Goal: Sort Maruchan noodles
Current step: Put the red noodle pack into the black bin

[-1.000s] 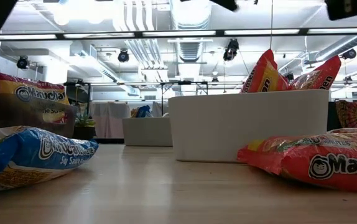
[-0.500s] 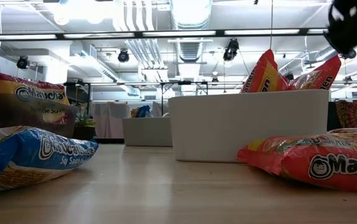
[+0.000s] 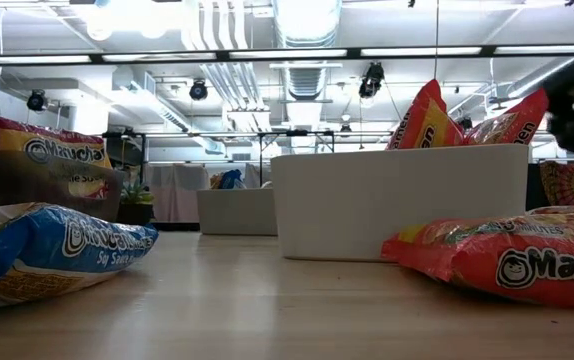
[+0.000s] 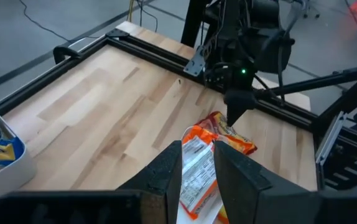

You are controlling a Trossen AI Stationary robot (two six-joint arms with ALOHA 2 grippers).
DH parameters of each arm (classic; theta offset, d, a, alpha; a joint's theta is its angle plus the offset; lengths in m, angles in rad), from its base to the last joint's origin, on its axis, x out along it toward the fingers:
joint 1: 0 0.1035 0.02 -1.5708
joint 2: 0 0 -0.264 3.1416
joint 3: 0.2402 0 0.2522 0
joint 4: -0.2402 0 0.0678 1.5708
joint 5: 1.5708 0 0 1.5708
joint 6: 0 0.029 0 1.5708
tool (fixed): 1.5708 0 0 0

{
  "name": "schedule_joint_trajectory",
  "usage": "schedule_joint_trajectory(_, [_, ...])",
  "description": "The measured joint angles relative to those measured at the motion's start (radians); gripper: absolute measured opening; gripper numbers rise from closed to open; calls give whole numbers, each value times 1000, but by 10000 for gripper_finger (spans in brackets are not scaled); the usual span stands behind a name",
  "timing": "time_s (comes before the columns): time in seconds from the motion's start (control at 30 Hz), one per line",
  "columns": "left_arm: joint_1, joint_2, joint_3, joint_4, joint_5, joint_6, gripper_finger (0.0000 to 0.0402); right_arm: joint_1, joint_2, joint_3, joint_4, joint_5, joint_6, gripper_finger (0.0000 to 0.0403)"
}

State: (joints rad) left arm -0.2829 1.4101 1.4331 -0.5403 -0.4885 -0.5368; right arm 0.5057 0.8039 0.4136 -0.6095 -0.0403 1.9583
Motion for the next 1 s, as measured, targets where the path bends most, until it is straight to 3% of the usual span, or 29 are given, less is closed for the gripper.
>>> schedule_joint_trajectory(0.23, [0,8,8,0,0,34,77,14,125,-8,18,26,28,208])
schedule_joint_trajectory(0.47, [9,9,8,4,-15,28,77,14,246,-6,62,121,14,200])
schedule_joint_trajectory(0.6, [9,9,8,16,-43,3,77,14,271,-6,68,157,13,149])
schedule_joint_trajectory(0.8, [11,9,8,46,-100,2,77,14,242,-7,65,263,-12,27])
schedule_joint_trajectory(1.0, [25,-3,8,103,-107,14,77,11,135,-3,-9,370,-20,14])
